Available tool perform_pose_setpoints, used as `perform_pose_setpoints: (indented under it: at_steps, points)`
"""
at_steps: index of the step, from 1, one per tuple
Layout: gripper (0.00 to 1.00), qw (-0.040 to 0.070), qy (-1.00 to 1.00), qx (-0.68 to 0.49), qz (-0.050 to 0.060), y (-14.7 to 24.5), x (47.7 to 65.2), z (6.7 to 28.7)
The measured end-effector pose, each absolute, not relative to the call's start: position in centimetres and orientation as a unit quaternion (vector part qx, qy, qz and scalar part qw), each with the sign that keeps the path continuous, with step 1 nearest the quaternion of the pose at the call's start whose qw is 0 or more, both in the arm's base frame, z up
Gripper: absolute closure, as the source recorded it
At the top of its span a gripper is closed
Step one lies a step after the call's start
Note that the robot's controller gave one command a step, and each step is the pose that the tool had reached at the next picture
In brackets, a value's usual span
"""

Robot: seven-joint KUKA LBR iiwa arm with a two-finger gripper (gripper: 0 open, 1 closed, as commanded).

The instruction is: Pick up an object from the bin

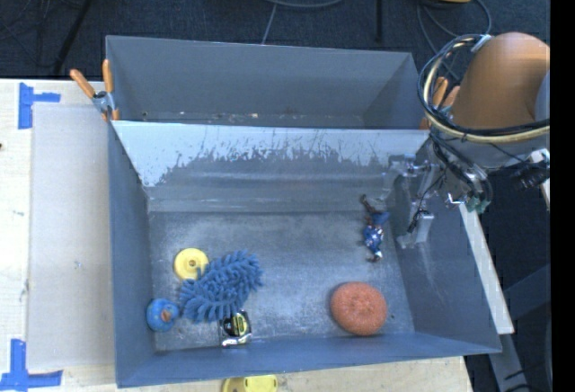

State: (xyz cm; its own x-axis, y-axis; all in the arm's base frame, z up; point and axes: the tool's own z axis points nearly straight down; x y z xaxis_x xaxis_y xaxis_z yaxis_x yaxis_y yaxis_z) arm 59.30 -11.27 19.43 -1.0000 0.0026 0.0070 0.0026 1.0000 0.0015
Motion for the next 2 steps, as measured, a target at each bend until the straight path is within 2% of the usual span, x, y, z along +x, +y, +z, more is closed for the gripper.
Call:
perform_pose_setpoints:
  at_steps: [1,2]
  points:
    - [0.0,0.0,-1.0,0.0,0.0,-11.2,59.4,19.9]
    - [0.0,-0.005,-0.998,0.067,0.0,-12.7,56.9,17.2]
